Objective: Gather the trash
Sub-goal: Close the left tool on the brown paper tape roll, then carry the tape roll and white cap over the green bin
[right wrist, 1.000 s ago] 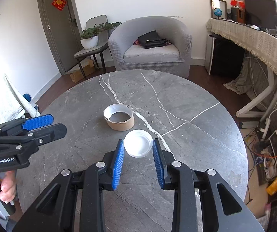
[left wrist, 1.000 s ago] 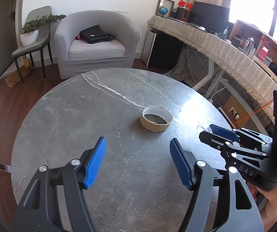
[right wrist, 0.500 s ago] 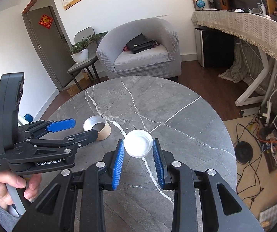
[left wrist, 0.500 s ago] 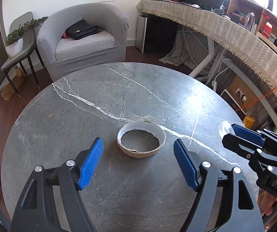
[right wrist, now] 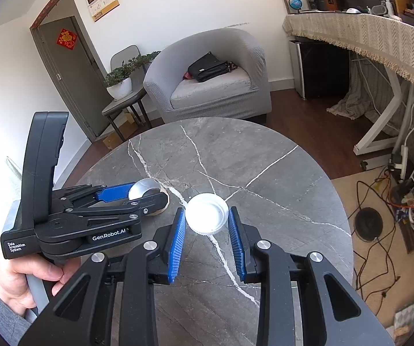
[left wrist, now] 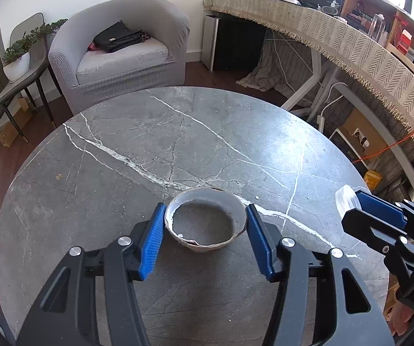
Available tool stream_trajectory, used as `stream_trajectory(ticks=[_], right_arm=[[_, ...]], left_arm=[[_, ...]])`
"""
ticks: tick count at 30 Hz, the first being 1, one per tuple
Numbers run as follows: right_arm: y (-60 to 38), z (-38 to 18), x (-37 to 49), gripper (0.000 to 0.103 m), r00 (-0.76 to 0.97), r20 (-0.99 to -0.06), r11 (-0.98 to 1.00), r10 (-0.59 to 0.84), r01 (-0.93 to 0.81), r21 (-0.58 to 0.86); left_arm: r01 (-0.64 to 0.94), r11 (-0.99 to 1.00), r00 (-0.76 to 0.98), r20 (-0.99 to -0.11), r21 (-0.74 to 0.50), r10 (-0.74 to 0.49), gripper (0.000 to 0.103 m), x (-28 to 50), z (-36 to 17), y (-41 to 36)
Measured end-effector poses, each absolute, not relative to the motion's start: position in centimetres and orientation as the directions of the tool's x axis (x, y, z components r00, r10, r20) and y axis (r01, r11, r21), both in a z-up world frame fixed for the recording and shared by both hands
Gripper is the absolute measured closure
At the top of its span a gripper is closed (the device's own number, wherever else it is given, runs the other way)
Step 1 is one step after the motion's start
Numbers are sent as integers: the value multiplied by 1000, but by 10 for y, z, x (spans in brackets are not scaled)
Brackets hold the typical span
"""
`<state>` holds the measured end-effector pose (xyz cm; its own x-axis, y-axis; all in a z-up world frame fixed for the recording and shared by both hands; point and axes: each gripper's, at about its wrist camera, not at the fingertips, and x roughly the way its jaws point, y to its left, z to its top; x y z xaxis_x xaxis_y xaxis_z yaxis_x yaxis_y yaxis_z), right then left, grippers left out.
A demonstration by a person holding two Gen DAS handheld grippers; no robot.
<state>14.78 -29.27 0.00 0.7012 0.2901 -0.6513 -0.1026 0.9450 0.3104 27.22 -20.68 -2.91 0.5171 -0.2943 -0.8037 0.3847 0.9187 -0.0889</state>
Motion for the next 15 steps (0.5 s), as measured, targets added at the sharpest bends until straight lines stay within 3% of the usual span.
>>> stream_trajectory(ticks=[15], right_arm=[[-251, 12, 141, 73, 669, -668, 944, 325, -185, 274]], left_arm=[[314, 941, 544, -789, -124, -285, 45, 226, -18, -147]])
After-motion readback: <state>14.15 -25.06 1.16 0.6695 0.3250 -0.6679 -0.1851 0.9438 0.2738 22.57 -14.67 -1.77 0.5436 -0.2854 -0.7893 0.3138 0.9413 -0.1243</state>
